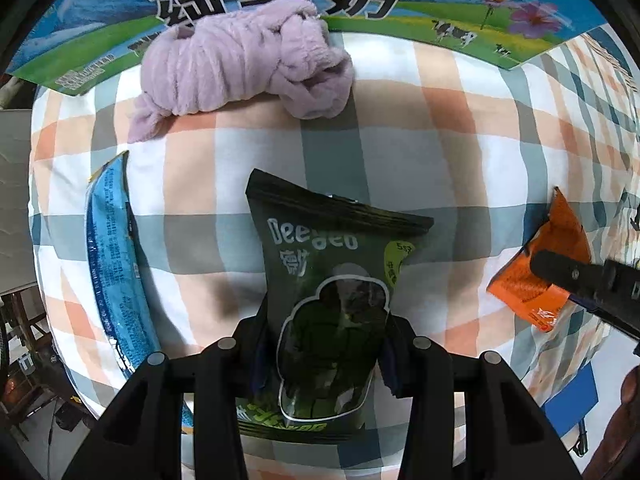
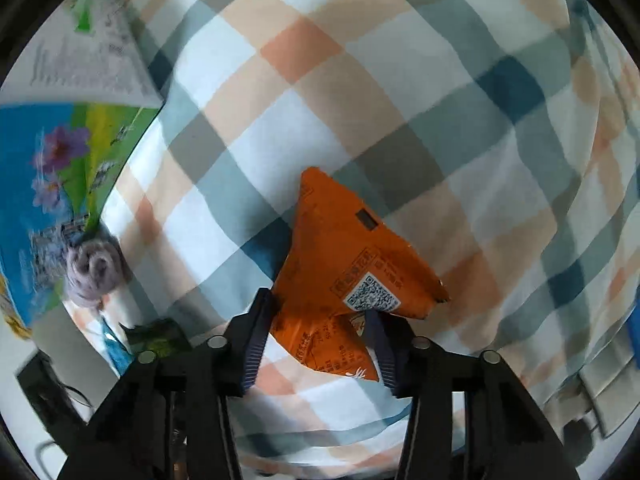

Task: Organize soft objects
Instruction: 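Lower the green bag into the box with the left tool while the right tool drops the orange bag in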

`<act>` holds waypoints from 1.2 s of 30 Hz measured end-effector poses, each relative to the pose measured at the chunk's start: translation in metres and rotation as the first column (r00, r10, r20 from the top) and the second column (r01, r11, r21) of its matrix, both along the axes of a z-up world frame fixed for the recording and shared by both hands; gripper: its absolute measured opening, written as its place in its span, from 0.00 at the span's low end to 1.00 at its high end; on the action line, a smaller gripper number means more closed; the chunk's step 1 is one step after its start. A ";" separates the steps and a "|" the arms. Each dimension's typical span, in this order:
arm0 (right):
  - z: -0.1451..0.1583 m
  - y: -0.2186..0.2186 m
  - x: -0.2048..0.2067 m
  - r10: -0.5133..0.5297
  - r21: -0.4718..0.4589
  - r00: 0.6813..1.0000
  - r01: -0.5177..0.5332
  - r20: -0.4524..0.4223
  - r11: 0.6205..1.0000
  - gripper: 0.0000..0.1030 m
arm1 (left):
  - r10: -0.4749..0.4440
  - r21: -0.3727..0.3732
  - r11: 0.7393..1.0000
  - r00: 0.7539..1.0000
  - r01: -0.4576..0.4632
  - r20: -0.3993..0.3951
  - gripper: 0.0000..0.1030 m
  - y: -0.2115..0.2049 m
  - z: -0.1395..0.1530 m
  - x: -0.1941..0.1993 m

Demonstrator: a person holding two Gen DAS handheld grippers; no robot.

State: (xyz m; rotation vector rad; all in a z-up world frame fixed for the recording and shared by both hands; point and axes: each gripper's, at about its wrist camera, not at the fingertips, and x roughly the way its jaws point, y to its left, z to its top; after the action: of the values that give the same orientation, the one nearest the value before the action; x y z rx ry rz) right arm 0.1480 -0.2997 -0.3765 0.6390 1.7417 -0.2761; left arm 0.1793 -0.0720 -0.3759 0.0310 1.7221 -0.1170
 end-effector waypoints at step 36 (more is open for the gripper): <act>0.172 0.147 0.211 0.606 -0.054 0.768 -0.610 0.209 0.791 0.29 | 0.267 -0.183 0.954 0.953 -0.239 0.145 0.35 0.110 0.152 0.202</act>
State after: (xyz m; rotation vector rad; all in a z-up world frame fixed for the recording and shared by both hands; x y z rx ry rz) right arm 0.3589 -0.1525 -0.2041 0.0769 1.6426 0.2610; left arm 0.3818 0.0378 -0.2239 -0.2947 1.5283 -0.0622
